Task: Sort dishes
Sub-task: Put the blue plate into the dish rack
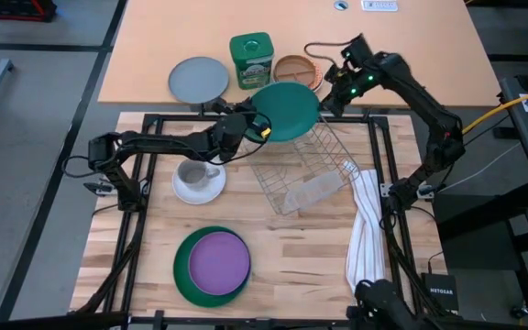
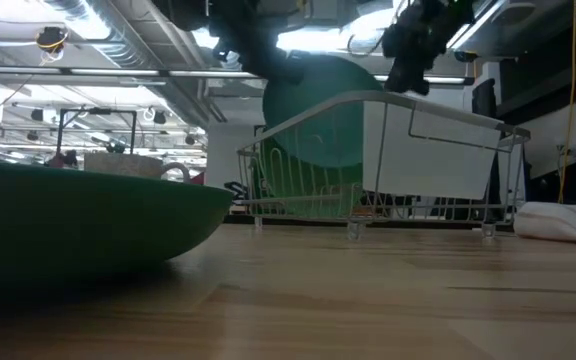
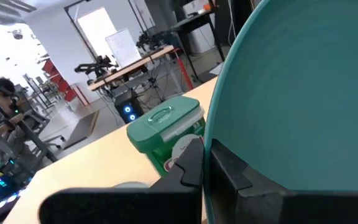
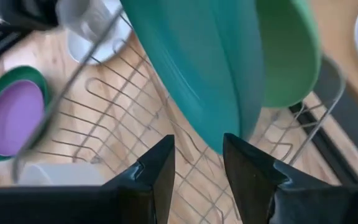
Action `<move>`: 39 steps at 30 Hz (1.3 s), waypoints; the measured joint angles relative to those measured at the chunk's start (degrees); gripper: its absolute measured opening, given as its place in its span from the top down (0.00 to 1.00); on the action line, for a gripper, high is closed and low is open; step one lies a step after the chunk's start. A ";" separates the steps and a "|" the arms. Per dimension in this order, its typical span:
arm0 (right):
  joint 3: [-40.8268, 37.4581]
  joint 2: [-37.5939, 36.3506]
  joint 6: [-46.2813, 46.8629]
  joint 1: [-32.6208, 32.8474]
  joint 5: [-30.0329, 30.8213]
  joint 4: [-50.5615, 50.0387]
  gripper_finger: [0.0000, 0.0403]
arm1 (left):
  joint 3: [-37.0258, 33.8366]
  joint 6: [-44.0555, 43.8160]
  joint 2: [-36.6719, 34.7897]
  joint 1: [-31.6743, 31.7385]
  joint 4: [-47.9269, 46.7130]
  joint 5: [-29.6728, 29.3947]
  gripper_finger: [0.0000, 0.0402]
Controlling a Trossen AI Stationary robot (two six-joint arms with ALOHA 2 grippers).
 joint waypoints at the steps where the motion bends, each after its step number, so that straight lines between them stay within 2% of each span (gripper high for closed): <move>1: -1.66 0.05 0.00 0.00 0.22 1.16 0.66 | 0.00 0.03 0.00 0.00 0.31 -0.20 1.00; 8: -8.80 0.05 0.00 -0.02 1.40 10.62 0.66 | -0.02 4.64 -0.11 -0.30 2.76 -1.89 1.00; 20: -9.41 0.32 0.11 0.00 1.46 20.09 0.66 | -0.02 9.25 -0.14 -1.83 2.79 -2.02 1.00; 34: -9.41 5.42 0.04 0.04 3.48 20.17 0.66 | -0.02 21.18 -0.17 -3.78 2.28 -1.69 1.00; 39: -9.41 5.79 0.04 0.03 3.93 20.17 0.66 | -0.80 22.51 -0.20 -3.91 2.53 -0.95 1.00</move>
